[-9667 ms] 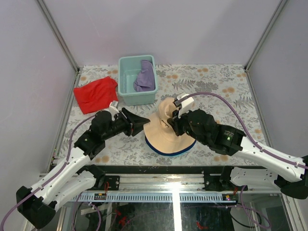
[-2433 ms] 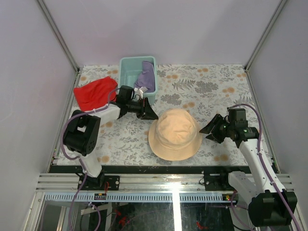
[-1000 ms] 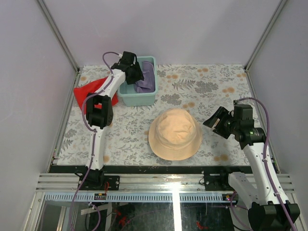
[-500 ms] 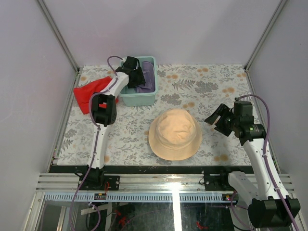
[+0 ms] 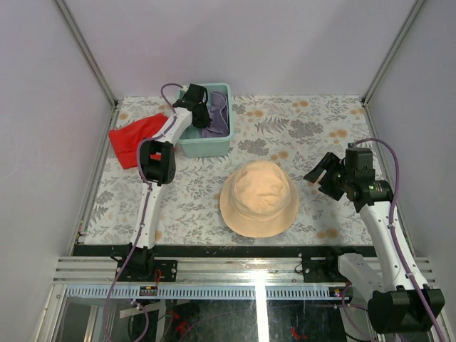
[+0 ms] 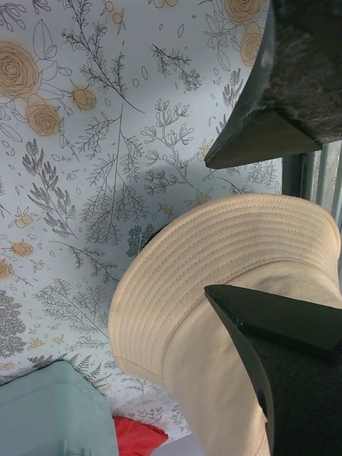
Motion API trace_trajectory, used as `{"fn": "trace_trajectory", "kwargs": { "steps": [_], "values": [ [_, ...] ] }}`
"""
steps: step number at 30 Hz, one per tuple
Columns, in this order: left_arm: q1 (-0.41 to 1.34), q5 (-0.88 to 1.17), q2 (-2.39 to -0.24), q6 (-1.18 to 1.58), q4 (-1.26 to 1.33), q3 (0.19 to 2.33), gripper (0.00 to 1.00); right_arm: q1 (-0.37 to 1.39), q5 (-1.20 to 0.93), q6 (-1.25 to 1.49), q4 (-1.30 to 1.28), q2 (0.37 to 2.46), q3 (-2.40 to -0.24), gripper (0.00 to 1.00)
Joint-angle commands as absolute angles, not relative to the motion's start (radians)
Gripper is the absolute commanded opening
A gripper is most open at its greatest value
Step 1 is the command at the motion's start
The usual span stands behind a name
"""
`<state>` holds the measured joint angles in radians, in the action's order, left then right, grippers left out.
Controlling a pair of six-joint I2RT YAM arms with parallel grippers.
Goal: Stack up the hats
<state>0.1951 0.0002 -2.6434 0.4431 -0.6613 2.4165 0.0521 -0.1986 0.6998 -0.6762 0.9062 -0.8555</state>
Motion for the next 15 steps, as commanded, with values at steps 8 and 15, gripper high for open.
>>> {"fn": "trace_trajectory", "kwargs": {
  "steps": [8,15],
  "values": [
    [0.174,0.051,-2.530,0.427,-0.645,2.349,0.00,0.048,-0.175,0.676,-0.681,0.902,-0.918,0.73],
    [0.155,0.096,-2.256,0.412,-0.573,2.255,0.00,0.049,-0.224,0.624,-0.634,0.965,-0.980,0.72]
  ]
}}
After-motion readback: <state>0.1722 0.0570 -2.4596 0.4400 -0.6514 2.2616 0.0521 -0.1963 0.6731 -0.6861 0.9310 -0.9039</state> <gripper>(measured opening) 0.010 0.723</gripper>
